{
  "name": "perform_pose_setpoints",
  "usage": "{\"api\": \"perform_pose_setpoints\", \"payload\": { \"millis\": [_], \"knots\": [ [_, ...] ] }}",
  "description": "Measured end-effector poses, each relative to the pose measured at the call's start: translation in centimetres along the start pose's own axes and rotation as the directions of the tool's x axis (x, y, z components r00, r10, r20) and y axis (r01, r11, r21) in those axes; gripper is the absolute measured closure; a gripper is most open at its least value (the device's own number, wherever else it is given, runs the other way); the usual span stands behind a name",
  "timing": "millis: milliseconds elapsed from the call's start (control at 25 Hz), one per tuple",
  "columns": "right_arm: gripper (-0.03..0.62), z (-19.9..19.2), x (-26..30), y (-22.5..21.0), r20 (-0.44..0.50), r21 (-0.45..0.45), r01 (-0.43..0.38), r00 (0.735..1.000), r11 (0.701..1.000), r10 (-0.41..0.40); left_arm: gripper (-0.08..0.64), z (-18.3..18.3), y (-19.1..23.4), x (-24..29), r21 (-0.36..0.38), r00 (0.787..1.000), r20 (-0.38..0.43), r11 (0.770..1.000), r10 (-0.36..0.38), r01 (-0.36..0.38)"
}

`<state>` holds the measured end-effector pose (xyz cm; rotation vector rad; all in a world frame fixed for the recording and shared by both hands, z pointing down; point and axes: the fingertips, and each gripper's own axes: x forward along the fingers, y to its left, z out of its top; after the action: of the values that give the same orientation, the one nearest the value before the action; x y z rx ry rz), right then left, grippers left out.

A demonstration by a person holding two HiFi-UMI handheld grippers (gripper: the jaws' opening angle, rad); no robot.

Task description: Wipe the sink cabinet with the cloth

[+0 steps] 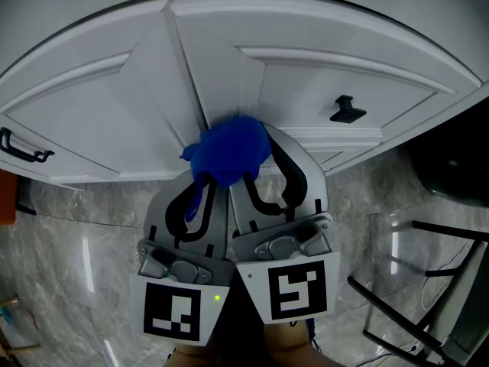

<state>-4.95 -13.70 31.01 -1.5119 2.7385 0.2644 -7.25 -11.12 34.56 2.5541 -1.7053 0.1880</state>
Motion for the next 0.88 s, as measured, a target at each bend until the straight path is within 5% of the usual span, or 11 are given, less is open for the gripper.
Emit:
{"api": "perform_pose_setpoints", "payload": {
  "millis": [880],
  "knots": [
    [0.476,-0.5,-0.7,-2.4,-0.003,0.047,0.095,0.995,0.994,-0.095,0.557,0.2,-2.1,-0.1,0.017,0.993,0.003,0.992,-0.122,0.122]
  ]
}}
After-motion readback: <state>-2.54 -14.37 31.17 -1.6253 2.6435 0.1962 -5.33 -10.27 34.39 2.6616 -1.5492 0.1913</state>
